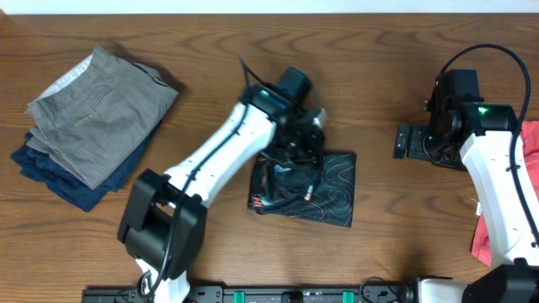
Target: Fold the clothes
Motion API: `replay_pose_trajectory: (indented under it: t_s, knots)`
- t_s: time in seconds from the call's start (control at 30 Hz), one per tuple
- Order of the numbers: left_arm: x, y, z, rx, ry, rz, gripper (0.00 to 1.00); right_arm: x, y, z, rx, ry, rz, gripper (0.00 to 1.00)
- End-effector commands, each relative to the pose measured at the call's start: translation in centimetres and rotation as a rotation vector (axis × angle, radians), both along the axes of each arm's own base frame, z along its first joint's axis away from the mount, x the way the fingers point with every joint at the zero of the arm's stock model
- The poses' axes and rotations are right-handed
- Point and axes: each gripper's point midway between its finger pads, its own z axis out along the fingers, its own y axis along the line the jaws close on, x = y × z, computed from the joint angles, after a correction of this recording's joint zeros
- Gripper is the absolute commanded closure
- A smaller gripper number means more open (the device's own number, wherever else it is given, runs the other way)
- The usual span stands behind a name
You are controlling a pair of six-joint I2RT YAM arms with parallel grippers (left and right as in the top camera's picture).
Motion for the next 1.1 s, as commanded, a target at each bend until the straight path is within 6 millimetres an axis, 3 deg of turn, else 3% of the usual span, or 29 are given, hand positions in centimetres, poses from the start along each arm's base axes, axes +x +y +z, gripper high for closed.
replay_pose_trajectory:
  t_s: [0.0,0.37,0.8,0.83,0.9,0.93,1.07]
  knots:
    - [-0.2,-1.4,0.7,0.024,-0.060,0.012,0.94,-0.2,-0.3,-0.3,-0.010,0.015,0.006,0.01]
    - [0.5,-4.5,0.6,0.024,-0.216,0.006,0.94,-0.9,0.0,-0.4,0.003,0.045,0.010,0.01]
    - [0.6,-6.1,0.6,-0.017,-0.251,-0.010,0.92,-0.9,0.2,-0.5,0.014,0.047,0.012,0.01]
    - [0.4,-6.4,0.5,-0.020,-0.254,-0.018,0.89,-0.9,0.2,-0.5,0.015,0.048,0.012,0.01]
    - [-0.1,-6.9,0.4,-0.023,-0.255,-0.034,0.58,-1.0,0.2,-0.5,0.016,0.050,0.012,0.01]
    - [-0.3,-6.9,0.4,-0.021,-0.254,-0.041,0.47,-1.0,0.2,-0.5,0.019,0.050,0.013,0.01]
    - [-0.8,-5.6,0.7,-0.006,-0.264,-0.094,0.38,-0.9,0.6,-0.5,0.038,0.047,0.017,0.01]
